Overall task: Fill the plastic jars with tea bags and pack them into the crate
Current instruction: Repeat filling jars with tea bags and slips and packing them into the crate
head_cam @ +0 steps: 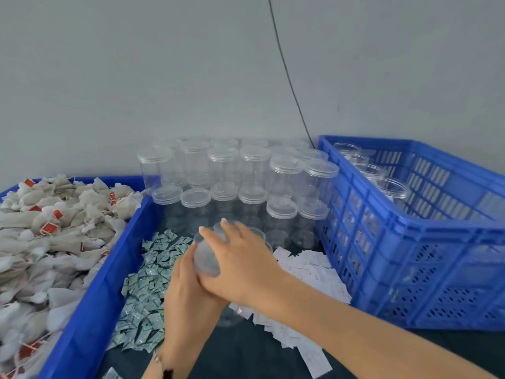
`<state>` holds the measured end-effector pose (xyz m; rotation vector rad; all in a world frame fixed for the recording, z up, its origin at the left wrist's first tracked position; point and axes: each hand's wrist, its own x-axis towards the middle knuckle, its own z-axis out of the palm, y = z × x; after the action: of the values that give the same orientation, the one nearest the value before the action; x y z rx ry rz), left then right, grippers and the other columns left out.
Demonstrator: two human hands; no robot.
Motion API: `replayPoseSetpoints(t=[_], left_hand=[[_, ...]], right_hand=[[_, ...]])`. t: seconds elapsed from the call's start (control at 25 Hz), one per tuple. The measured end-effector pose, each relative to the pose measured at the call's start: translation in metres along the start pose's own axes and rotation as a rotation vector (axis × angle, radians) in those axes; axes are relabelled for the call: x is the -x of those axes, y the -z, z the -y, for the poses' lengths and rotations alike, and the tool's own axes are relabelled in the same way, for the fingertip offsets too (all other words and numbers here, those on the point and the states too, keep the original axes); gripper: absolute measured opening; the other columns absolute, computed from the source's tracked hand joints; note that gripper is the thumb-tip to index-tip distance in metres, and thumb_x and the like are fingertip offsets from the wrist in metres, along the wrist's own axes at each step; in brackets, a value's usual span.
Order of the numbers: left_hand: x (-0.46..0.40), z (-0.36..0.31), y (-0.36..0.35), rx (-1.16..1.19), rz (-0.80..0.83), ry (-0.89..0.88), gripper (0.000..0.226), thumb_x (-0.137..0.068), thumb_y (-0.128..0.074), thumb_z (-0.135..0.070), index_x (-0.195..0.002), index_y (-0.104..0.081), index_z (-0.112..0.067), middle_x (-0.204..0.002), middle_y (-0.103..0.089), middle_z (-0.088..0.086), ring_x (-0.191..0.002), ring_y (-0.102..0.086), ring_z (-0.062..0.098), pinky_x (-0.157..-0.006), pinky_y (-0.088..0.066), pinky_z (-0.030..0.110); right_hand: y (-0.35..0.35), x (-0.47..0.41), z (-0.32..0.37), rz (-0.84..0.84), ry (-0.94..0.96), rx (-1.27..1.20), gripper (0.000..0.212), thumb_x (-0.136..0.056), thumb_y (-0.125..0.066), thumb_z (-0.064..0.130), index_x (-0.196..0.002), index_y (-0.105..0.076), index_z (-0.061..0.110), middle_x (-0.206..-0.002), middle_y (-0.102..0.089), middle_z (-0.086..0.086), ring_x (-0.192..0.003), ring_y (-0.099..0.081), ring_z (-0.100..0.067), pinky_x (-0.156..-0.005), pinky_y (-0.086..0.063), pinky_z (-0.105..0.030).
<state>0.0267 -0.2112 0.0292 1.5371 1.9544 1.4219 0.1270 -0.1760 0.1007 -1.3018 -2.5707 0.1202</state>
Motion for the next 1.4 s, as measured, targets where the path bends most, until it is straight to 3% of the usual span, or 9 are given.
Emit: replayPoseSetpoints(t=[0.08,0.2,0.48,0.72,0.88,1.0,1.12,1.28,1.4], left_hand=[[0.026,0.008,-0.002,0.012,0.050,-0.008,0.100,-0.060,-0.086,-0.021,-0.145,-0.034,-0.017,-0.141,-0.045,0.001,-0.113,-0.050,0.013,-0.077,-0.032,0.027],[0.051,0.017,-0.005,-0.010,0.085,-0.035,0.103,-0.056,-0.089,-0.014,-0.144,-0.036,-0.013,-0.140,-0.046,0.004,-0.117,-0.052,0.023,-0.073,-0.034,0.027],[0.069,0.034,-0.009,-0.025,0.123,-0.063,0.106,-0.051,-0.091,-0.015,-0.142,-0.038,-0.014,-0.135,-0.048,-0.001,-0.101,-0.049,0.009,-0.064,-0.034,0.017],[0.068,0.041,-0.009,-0.002,0.083,-0.054,0.104,-0.050,-0.092,-0.024,-0.140,-0.040,-0.021,-0.125,-0.045,-0.016,-0.105,-0.055,0.012,-0.074,-0.044,0.027],[0.071,0.047,-0.008,0.040,0.083,-0.042,0.102,-0.049,-0.091,-0.025,-0.138,-0.042,-0.022,-0.115,-0.051,-0.014,-0.092,-0.060,0.015,-0.067,-0.043,0.025],[0.070,0.046,-0.006,0.127,0.106,0.037,0.095,-0.043,-0.083,-0.040,-0.126,-0.037,-0.044,-0.090,-0.061,-0.024,-0.076,-0.062,-0.003,-0.056,-0.041,0.014],[0.066,0.043,-0.004,0.153,0.118,0.104,0.081,-0.036,-0.070,-0.057,-0.109,-0.032,-0.062,-0.080,-0.058,-0.038,-0.080,-0.053,-0.023,-0.057,-0.040,0.009],[0.063,0.041,-0.006,0.133,0.147,0.079,0.075,-0.038,-0.064,-0.061,-0.102,-0.030,-0.079,-0.088,-0.057,-0.044,-0.078,-0.058,-0.016,-0.060,-0.044,0.014],[0.060,0.044,-0.012,0.206,0.144,0.106,0.074,-0.039,-0.068,-0.056,-0.101,-0.036,-0.078,-0.091,-0.057,-0.043,-0.078,-0.060,-0.012,-0.062,-0.048,0.018]], right_hand=[[-0.010,0.020,-0.001,0.115,-0.074,-0.057,0.073,-0.082,-0.052,0.050,-0.144,-0.020,0.030,-0.149,-0.025,-0.016,-0.133,-0.027,-0.037,-0.103,-0.033,-0.047],[-0.025,0.043,-0.003,0.103,-0.058,-0.065,0.065,-0.080,-0.055,0.052,-0.135,-0.034,0.024,-0.131,-0.041,-0.009,-0.119,-0.036,-0.032,-0.093,-0.041,-0.043],[-0.055,0.058,-0.007,0.115,-0.053,-0.073,0.073,-0.082,-0.050,0.060,-0.143,-0.026,0.027,-0.139,-0.035,-0.007,-0.119,-0.036,-0.030,-0.094,-0.040,-0.041],[-0.063,0.058,-0.007,0.068,-0.027,-0.041,0.075,-0.082,-0.048,0.063,-0.144,-0.026,0.026,-0.141,-0.035,-0.007,-0.121,-0.036,-0.030,-0.094,-0.042,-0.041],[-0.063,0.059,-0.004,0.043,-0.011,-0.034,0.076,-0.080,-0.050,0.064,-0.143,-0.032,0.025,-0.136,-0.041,-0.006,-0.118,-0.039,-0.028,-0.095,-0.041,-0.039],[-0.060,0.056,-0.005,0.037,0.010,-0.044,0.076,-0.076,-0.056,0.064,-0.139,-0.039,0.025,-0.126,-0.049,-0.002,-0.115,-0.036,-0.023,-0.094,-0.039,-0.035],[-0.056,0.052,-0.009,0.041,0.022,-0.061,0.076,-0.070,-0.060,0.065,-0.134,-0.045,0.028,-0.115,-0.053,0.006,-0.109,-0.037,-0.018,-0.087,-0.043,-0.033],[-0.052,0.046,-0.014,0.093,0.056,-0.050,0.081,-0.069,-0.059,0.068,-0.139,-0.041,0.031,-0.115,-0.052,0.010,-0.108,-0.035,-0.014,-0.084,-0.044,-0.033],[-0.051,0.042,-0.016,0.121,0.079,-0.034,0.082,-0.071,-0.057,0.070,-0.141,-0.039,0.030,-0.125,-0.051,0.007,-0.115,-0.034,-0.016,-0.086,-0.040,-0.033]])
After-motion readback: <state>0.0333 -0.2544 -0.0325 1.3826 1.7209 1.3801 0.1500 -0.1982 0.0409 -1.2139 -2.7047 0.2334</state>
